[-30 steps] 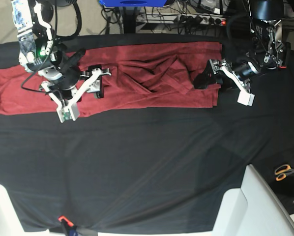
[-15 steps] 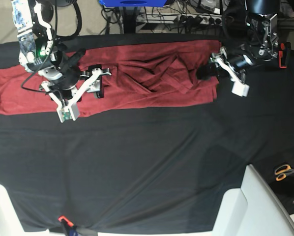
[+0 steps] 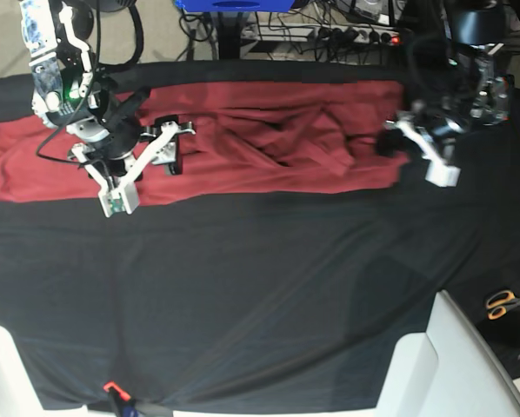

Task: Fold the T-shirt properly
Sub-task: 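Lower the left gripper to the shirt's hem end and grasp it, then fold the hem end toward the right gripper with the left gripper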

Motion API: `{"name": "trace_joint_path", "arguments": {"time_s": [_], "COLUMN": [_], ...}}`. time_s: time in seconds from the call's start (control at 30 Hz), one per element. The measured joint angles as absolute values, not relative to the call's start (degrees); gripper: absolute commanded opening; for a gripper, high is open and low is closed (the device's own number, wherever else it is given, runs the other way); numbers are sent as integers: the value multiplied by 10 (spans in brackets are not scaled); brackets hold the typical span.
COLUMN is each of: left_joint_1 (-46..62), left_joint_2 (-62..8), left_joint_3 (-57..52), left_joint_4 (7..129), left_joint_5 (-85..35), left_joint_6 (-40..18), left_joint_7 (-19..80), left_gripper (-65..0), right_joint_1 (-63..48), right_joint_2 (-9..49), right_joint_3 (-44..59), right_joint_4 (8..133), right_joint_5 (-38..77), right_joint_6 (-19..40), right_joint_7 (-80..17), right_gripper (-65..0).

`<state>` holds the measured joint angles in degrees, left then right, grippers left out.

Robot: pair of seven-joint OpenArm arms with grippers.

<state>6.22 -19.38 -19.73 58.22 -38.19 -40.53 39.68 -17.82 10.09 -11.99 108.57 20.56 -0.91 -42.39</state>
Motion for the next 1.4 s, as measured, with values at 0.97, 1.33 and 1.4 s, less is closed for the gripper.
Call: {"name": "trace_joint_path", "arguments": {"time_s": [0.97,1.33,1.4], "left_joint_1": [141,140,137], "left_joint_2": [-65,8,18], "left_joint_3": [-169,-54,-39], "left_joint_4": [993,997,996], "left_joint_5": [-54,-4,-3], "left_joint_6": [-312,-312,-279], "left_joint_7": [493,493,494], "left_gripper": [-650,-650,-650], "right_joint_1": [-177,-177,-178], "right_joint_2": [99,98,98], "right_joint_3": [-120,-120,-120], "right_joint_4": [1086,1086,1086], "right_joint_5": [206,205,206], "right_joint_6": [-9,-9,-9], "right_joint_7": [-424,-424,-424], "right_gripper": [-288,-288,-288]}}
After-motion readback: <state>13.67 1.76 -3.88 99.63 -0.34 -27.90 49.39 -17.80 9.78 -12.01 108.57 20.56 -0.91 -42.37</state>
